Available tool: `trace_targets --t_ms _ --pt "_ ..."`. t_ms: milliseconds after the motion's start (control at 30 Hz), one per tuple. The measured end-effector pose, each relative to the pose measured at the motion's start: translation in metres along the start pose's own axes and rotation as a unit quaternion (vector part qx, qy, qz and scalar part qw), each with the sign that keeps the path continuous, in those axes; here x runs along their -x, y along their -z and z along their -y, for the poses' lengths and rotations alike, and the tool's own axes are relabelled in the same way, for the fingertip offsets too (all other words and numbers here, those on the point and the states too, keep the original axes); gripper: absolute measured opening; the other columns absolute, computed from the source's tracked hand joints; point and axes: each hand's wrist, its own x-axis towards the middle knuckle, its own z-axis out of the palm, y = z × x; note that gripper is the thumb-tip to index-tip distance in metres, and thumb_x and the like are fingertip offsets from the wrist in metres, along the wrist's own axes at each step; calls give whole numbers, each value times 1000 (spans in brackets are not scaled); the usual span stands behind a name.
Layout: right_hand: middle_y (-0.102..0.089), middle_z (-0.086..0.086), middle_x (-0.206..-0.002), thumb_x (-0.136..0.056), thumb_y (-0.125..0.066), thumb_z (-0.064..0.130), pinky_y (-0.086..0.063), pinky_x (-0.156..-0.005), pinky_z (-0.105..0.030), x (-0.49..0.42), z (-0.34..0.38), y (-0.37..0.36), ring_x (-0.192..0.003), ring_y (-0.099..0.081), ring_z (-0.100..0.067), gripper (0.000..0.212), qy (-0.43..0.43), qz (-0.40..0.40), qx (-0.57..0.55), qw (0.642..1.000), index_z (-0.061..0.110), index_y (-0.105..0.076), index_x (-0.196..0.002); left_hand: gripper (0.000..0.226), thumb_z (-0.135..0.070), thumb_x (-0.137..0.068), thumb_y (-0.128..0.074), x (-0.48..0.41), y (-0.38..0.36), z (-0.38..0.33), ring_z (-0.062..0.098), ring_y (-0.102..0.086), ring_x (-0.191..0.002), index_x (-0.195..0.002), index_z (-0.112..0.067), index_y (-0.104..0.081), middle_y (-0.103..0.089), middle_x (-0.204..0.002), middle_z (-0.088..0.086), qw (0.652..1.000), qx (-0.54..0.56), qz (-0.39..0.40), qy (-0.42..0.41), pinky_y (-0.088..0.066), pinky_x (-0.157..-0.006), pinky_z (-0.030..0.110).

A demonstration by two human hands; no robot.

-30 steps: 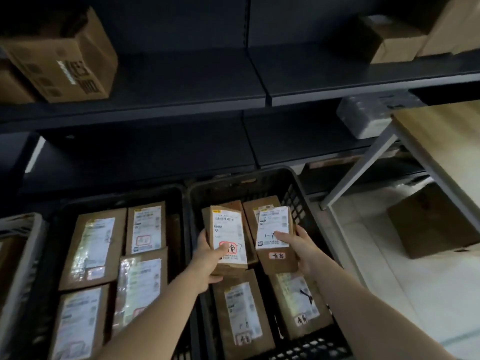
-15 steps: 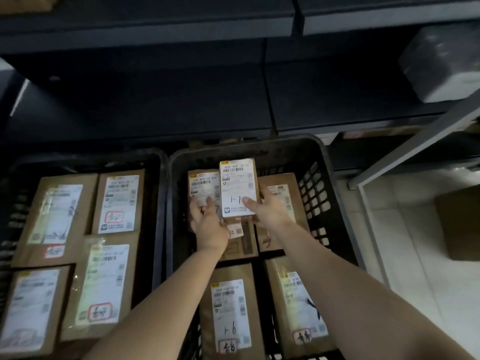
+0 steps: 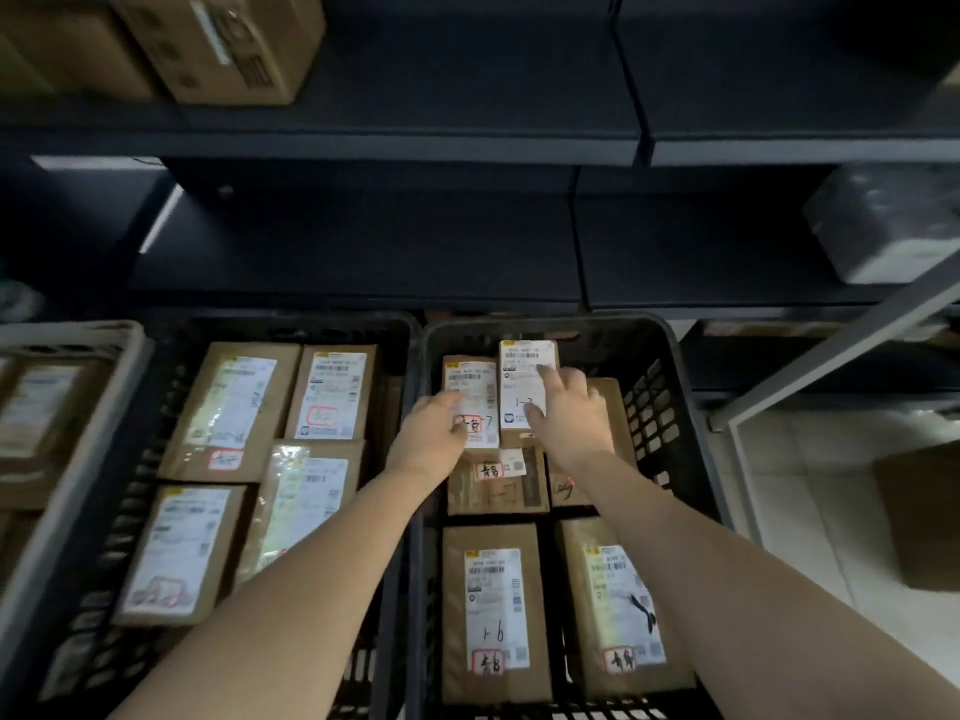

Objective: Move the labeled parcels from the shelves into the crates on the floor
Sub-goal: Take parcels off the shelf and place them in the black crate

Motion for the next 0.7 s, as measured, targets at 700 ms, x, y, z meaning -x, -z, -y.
trace_targets --t_ms 700 --pt "-45 -2 -140 -98 -48 36 -42 -98 -43 413 507 48 -129 -42 -29 44 576 -157 47 801 25 -43 -141 33 -31 -93 -49 508 465 217 22 -52 -108 -125 -25 -51 -55 -116 -1 854 -278 -438 27 -48 -82 37"
